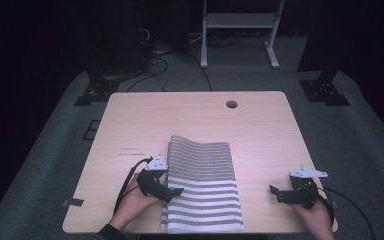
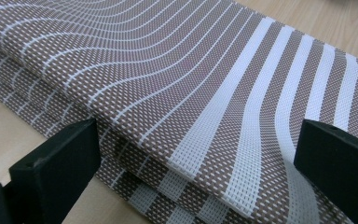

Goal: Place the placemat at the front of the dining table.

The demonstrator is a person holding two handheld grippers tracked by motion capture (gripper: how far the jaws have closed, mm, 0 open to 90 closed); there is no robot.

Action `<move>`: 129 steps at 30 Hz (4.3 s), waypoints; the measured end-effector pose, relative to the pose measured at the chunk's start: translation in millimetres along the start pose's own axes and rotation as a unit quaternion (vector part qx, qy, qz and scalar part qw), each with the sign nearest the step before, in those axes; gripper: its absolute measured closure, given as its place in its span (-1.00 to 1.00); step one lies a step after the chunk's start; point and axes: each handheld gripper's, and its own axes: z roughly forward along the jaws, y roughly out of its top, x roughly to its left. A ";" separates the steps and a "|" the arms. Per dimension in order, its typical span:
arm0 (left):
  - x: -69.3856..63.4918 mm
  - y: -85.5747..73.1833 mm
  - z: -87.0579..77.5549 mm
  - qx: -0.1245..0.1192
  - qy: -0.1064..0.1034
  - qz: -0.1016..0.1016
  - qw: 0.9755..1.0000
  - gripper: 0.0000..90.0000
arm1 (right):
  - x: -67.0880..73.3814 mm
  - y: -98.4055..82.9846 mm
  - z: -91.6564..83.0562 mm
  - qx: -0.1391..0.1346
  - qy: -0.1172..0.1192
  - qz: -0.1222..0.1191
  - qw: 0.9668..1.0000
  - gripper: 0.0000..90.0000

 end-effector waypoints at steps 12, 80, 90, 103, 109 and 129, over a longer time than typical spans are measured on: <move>-3.3 0.2 -2.5 0.009 0.001 0.005 1.000 -0.65 | 0.1 0.0 0.0 0.000 0.000 0.001 1.000 -0.80; -3.1 96.9 27.6 -0.029 -0.031 0.029 0.999 0.95 | -0.1 0.0 0.0 0.000 0.000 0.000 1.000 -0.80; -0.6 111.1 43.0 -0.036 -0.026 0.027 0.999 0.95 | -0.1 0.0 0.1 0.000 0.000 0.000 1.000 -0.80; -2.9 134.5 65.4 -0.039 -0.030 0.030 0.998 0.95 | -0.1 0.0 0.1 0.000 0.000 0.000 1.000 -0.80; -6.6 142.8 77.8 -0.044 -0.038 0.024 0.998 0.95 | -0.1 0.0 0.0 0.000 0.000 0.000 1.000 -0.80; -20.9 163.1 108.0 -0.040 -0.058 0.022 0.997 0.95 | -0.1 0.0 -0.1 0.000 0.000 0.001 1.000 -0.80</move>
